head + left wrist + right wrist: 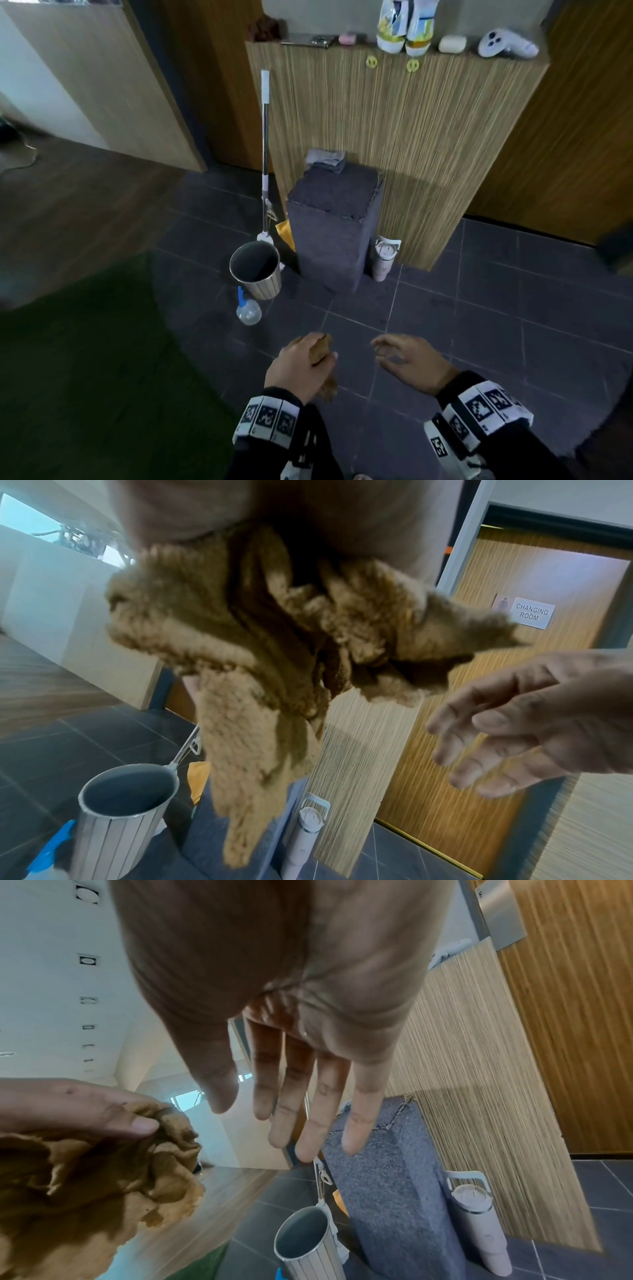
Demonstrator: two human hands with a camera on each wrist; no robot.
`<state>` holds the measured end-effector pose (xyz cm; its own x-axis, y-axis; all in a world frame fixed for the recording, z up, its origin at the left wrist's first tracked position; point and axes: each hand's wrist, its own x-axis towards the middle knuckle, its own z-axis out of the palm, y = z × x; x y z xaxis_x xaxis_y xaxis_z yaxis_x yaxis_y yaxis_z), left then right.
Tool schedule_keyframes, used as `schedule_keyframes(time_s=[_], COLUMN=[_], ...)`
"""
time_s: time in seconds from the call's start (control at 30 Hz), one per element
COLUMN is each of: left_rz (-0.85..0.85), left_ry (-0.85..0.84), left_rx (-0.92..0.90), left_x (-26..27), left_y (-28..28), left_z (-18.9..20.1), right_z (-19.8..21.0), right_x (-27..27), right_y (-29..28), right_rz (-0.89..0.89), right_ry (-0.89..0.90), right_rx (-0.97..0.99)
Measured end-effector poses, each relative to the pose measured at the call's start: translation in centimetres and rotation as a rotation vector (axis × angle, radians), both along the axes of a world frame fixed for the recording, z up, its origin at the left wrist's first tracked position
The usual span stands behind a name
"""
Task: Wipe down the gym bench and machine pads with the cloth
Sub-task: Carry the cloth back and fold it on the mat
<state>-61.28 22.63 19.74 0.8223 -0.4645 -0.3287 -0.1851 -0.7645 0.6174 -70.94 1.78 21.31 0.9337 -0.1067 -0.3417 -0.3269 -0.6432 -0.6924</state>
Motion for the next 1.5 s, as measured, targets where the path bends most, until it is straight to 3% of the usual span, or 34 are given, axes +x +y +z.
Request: schedule_keyframes(time_s=[0.3, 0.47, 0.77, 1.1, 1.3, 1.5], left_rz=[-0.133, -0.205, -0.316, -0.372, -0.434, -0.559], left_ry=[-0.05, -0.09, -0.032, 0.126, 0.169, -0.002], left_rx=[0.011, -0.019, -0.006, -0.075, -0.17, -0.149], left_x=[19.3, 27.4, 36.6, 45.6, 48.8, 52.3], left_y=[-3.7, -6.4, -13.0, -26.8, -33.9, -37.9], left_z=[-0.1, 0.4, -1.3, 0.0, 0.8, 1.4], right_z=[-0.5, -0.3, -1.0, -0.1, 0.9, 2.0], right_x=[17.0, 24.0, 32.1, 43.2, 47.0, 48.1], right_y=[-2.4, -3.8, -9.6, -20.8, -27.1, -31.3], right_rz=[-0.111, -0.187, -0.272, -0.29, -0.229, -0.29], right_ry=[0.03, 0.007, -0.02, -0.112, -0.314, -0.393], right_rx=[0.011, 0.014, 0.008, 0.097, 0.023, -0.007])
